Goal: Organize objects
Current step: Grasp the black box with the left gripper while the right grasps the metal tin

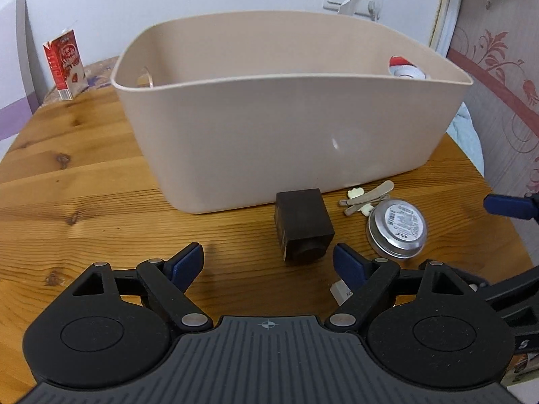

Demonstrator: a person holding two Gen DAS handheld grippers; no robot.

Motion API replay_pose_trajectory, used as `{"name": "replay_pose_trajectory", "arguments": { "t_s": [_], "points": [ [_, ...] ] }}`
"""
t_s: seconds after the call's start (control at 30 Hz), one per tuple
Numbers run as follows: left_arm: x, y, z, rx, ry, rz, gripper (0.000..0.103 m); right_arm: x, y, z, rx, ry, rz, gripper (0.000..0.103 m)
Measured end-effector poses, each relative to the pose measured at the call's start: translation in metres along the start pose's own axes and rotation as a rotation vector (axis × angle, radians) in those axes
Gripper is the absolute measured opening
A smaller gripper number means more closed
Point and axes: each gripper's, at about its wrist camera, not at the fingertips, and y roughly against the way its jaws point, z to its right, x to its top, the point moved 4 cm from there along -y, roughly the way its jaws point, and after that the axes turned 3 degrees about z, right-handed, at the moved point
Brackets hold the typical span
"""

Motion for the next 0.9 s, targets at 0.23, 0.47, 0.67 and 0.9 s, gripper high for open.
{"name": "replay_pose_trajectory", "arguments": {
  "t_s": [0.23,0.47,0.67,0.9],
  "points": [
    [0.002,-0.018,0.006,0.008,-0.036,0.002,0.082,-0.005,-0.024,-0.005,0.019,-0.013,-0.032,0.102],
    [0.005,-0.022,0.01,-0.001,-0.047,0.022,0.058,0.001,-0.036,-0.011,0.05,-0.031,-0.024,0.088],
    [0.005,-0.019,0.015,-0.02,-0.067,0.032,0.032,0.004,-0.035,-0.016,0.089,-0.037,-0.016,0.065],
    [0.003,-0.017,0.016,-0.032,-0.056,0.022,0.032,0.001,-0.028,-0.017,0.082,-0.056,-0.012,0.051]
  ]
}}
